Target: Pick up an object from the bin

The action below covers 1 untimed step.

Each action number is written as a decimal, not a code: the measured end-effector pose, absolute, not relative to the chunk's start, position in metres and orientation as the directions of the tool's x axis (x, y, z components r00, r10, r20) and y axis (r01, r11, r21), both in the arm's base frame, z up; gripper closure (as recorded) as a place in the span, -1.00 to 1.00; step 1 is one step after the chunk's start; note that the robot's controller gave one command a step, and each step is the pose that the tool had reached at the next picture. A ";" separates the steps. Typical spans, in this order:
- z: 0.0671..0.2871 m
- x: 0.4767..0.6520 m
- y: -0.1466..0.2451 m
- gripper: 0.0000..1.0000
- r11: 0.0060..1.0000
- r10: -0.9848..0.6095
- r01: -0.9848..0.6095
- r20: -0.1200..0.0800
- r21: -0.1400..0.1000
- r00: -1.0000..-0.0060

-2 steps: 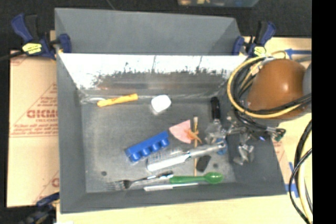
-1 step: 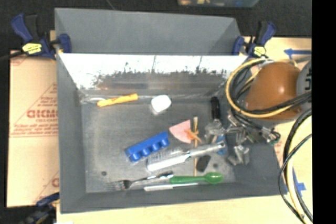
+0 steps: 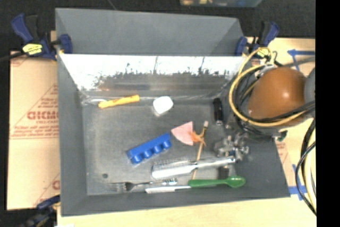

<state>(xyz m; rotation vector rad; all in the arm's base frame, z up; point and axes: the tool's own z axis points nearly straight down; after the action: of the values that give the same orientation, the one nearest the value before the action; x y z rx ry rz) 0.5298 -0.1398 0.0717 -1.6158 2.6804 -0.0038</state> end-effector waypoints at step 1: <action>0.072 0.530 -0.140 1.00 0.467 -0.884 -0.884 -0.009 -0.008 -0.467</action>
Offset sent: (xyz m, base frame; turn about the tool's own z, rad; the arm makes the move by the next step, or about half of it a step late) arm 0.0000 -0.0001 0.0455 0.0002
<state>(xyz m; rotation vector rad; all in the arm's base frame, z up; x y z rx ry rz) 0.5298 -0.1398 0.0716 -1.6155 2.6805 -0.0037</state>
